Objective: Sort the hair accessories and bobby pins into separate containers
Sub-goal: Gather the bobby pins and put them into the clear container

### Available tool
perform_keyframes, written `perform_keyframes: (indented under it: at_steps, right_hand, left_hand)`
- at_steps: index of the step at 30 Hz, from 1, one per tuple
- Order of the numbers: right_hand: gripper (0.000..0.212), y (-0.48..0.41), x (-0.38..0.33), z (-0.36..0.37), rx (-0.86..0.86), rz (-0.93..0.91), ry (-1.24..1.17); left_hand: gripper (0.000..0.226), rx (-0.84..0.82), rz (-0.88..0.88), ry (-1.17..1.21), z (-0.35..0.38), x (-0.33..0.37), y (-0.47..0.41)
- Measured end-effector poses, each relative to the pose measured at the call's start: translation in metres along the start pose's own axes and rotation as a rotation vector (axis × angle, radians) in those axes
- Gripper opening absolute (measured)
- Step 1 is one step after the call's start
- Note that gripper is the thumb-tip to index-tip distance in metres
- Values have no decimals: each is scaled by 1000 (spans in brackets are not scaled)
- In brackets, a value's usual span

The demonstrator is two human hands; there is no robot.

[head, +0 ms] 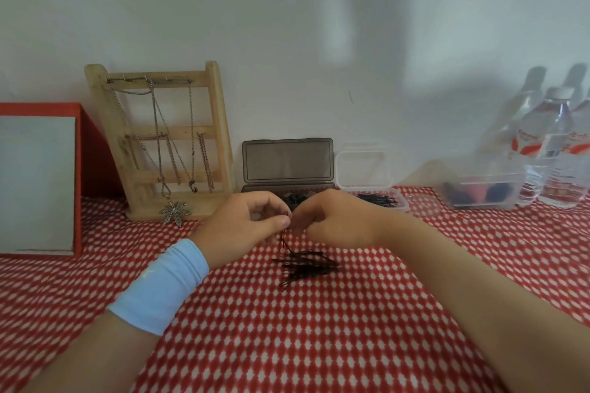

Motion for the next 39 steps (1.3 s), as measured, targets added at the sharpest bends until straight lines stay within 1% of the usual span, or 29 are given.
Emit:
perform_keyframes:
  at_steps: [2, 5, 9, 11, 14, 15, 17, 19, 21, 22, 25, 26, 29, 31, 33, 35, 36, 37, 39]
  right_hand:
    - [20, 1, -6, 3, 0, -32, -87]
    - [10, -2, -8, 4, 34, -77, -69]
    - [13, -4, -6, 3, 43, -76, -112]
    - [12, -4, -3, 4, 21, -49, -103]
    - [17, -5, -2, 4, 9, -41, -96]
    - [15, -5, -1, 4, 2, -34, -97]
    - [10, -4, 2, 7, -29, -15, -64]
    - [14, -5, 4, 13, -70, -10, -4]
    - [16, -6, 3, 16, -94, -19, 19]
    - [17, -6, 2, 16, -112, -17, 19]
    - [23, -2, 0, 15, -165, -18, 41]
    - [21, -1, 1, 11, -149, -22, 43]
    - [17, 1, 7, -10, -26, 11, 61]
    - [18, 1, 15, -18, 17, 63, 152]
    - [19, 0, 20, -16, -6, 95, 266]
    - [20, 0, 24, -13, -37, 115, 327]
    - [22, 0, 26, -12, -46, 123, 342]
    - [23, 0, 27, -10, -53, 128, 359]
    - [28, -1, 28, -4, -73, 136, 403]
  left_hand:
    - [8, 51, 1, 34, -2, 1, -1]
    - [7, 140, -16, 90, -10, -2, -1]
    - [7, 225, -56, 146, -17, -9, -1]
    - [7, 258, -65, 134, -20, -11, 0]
    - [7, 313, -64, 104, -21, -11, 0]
    - [7, 327, -70, 114, -21, -11, 1]
    - [7, 339, -95, 201, -18, -14, 1]
    - [7, 356, -138, 356, -17, -18, 2]
    - [6, 366, -181, 436, -17, -23, 3]
    - [6, 342, -198, 427, -16, -24, 3]
    - [6, 147, -226, 262, -3, -26, 0]
    - [7, 108, -233, 232, 0, -27, 0]
    - [7, 95, -229, 228, -4, -28, 0]
    - [5, -7, -160, 160, 3, -22, 0]
    - [1, -177, -54, -49, 20, -15, 2]
    - [5, -314, 33, -314, 36, -14, 6]
    - [6, -343, 38, -374, 39, -15, 6]
    - [8, -344, 20, -379, 39, -15, 6]
    - [14, -299, -23, -343, 35, -16, 5]
Point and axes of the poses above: each hand's wrist, its own y-axis away from the middle knuckle, its own z-axis out of the palm, x = y × z, the point moved 9 cm from there along -y, towards the middle knuckle, and after that the axes turned 13 degrees about -y, right-handed, at the moved point
